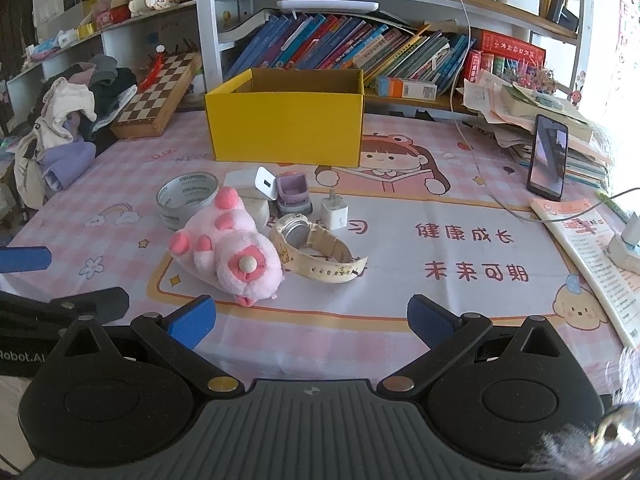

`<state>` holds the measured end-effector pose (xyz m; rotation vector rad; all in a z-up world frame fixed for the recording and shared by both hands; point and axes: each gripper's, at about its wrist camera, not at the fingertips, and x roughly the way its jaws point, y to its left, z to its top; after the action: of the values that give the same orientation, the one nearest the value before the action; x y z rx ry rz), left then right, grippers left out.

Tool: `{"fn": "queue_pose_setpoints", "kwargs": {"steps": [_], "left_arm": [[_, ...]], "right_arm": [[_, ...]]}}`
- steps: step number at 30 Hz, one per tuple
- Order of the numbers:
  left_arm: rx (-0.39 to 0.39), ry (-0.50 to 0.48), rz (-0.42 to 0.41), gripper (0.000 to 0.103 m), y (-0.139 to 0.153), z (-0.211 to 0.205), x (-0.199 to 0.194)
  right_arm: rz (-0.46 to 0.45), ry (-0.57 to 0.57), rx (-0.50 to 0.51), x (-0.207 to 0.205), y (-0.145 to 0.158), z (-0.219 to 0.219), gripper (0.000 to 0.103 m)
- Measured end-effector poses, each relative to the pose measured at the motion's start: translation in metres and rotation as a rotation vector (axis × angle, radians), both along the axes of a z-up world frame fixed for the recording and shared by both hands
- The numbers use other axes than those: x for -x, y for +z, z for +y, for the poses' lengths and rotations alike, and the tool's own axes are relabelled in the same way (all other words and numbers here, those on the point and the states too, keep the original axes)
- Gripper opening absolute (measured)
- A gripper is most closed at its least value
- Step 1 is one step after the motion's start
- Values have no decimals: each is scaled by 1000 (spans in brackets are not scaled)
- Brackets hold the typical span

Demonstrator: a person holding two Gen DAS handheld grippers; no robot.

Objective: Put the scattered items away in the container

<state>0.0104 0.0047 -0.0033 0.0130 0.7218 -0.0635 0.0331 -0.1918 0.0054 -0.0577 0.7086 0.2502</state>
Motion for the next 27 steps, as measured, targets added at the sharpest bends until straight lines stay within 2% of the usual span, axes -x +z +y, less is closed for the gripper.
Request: {"fn": "queue_pose_setpoints", "kwargs": {"steps": [27], "left_arm": [[9, 3, 7, 103, -3, 3, -1]], "right_arm": [[17, -18, 26, 0, -1, -1, 103]]}}
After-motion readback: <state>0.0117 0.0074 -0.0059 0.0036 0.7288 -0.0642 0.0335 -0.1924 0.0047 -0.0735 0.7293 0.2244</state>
